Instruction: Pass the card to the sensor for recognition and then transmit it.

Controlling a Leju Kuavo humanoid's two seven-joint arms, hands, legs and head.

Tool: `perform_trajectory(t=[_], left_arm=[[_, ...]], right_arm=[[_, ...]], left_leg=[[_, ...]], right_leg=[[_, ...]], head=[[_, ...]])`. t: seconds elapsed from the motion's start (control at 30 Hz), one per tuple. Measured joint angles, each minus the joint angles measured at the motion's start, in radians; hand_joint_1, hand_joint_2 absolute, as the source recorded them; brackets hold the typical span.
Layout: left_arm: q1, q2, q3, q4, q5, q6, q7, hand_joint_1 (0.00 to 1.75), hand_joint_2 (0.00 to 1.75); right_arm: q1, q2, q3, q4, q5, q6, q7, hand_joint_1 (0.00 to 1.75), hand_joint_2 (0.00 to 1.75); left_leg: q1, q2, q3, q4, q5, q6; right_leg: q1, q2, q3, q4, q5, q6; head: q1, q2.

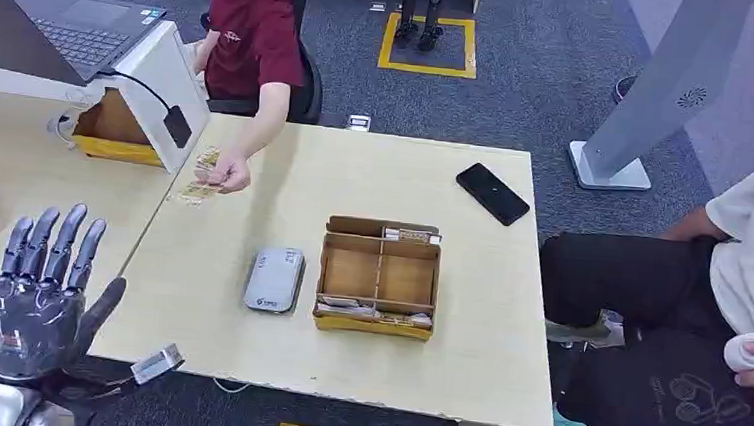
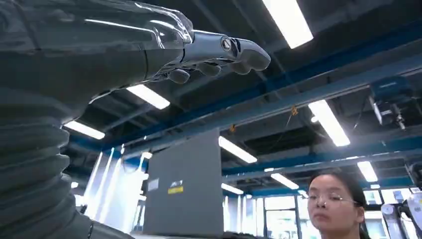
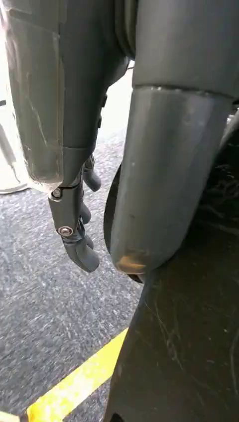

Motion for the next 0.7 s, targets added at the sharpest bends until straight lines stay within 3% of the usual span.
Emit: perform_trajectory(t=[0.57, 0.63, 0.7], left_arm=[[-0.114, 0.019, -0.020, 0.106, -0.030, 0.010, 0.000, 0.00, 1.75], [-0.115, 0.027, -0.028, 0.132, -0.030, 0.010, 0.035, 0.00, 1.75], [-0.119, 0.049, -0.051, 0.165, -0.031, 0.010, 0.107, 0.00, 1.75]], right_arm=[[-0.003, 0.004, -0.010, 0.000, 0.047, 0.007, 0.000, 0.00, 0.00], [-0.003, 0.004, -0.010, 0.000, 0.055, 0.014, 0.000, 0.00, 0.00], [-0.004, 0.004, -0.013, 0.000, 0.054, 0.013, 0.003, 0.00, 0.00]], left_leg=[[0.000, 0.000, 0.000, 0.000, 0.000, 0.000], [0.000, 0.000, 0.000, 0.000, 0.000, 0.000], [0.000, 0.000, 0.000, 0.000, 0.000, 0.000]], right_leg=[[0.000, 0.001, 0.000, 0.000, 0.000, 0.000], [0.000, 0.000, 0.000, 0.000, 0.000, 0.000], [0.000, 0.000, -0.001, 0.000, 0.000, 0.000]], head=[[0.000, 0.000], [0.000, 0.000], [0.000, 0.000]])
